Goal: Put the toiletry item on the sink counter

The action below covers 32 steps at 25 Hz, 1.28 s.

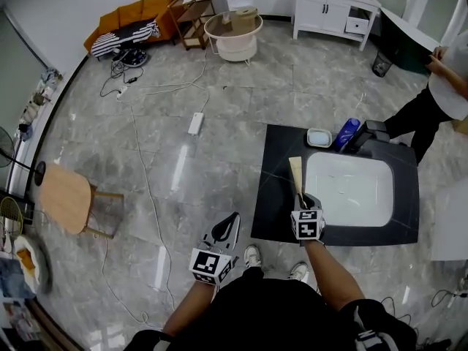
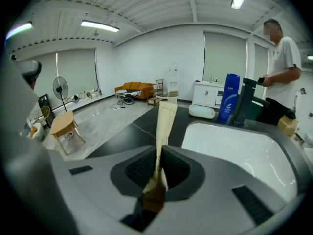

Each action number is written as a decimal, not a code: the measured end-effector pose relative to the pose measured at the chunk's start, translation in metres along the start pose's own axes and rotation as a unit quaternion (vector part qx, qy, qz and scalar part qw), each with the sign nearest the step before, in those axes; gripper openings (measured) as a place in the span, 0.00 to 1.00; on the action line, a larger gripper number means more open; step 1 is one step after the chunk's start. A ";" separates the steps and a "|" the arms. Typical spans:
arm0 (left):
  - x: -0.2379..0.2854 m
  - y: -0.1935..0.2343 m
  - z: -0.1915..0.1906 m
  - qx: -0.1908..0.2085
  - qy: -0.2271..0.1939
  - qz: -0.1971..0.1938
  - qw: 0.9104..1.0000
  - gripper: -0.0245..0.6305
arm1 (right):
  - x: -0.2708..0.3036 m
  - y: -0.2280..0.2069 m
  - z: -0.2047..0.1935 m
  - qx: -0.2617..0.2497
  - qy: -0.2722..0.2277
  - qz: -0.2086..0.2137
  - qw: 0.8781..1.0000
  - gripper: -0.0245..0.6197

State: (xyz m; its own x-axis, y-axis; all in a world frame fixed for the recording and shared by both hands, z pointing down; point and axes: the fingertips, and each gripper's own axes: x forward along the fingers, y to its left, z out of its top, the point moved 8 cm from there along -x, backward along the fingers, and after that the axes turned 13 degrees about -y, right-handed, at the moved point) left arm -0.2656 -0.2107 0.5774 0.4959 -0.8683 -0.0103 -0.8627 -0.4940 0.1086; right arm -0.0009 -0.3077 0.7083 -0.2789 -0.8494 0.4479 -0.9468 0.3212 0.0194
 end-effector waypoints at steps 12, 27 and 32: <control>-0.014 0.007 -0.007 -0.002 0.014 0.003 1.000 0.05 | 0.037 0.010 -0.008 -0.017 0.077 -0.003 0.997 0.18; 0.000 -0.023 0.007 -0.001 -0.006 -0.015 1.000 0.05 | -0.025 0.002 0.050 0.065 -0.032 0.050 0.996 0.42; 0.014 -0.035 0.017 0.016 -0.018 -0.029 0.999 0.05 | -0.075 0.000 0.098 0.029 -0.131 0.079 0.988 0.41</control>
State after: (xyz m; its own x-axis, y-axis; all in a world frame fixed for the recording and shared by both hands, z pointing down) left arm -0.2297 -0.2063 0.5562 0.5410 -0.8395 -0.0514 -0.8361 -0.5434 0.0751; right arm 0.0046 -0.2851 0.5873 -0.4480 -0.8727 0.1943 -0.8940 0.4398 -0.0861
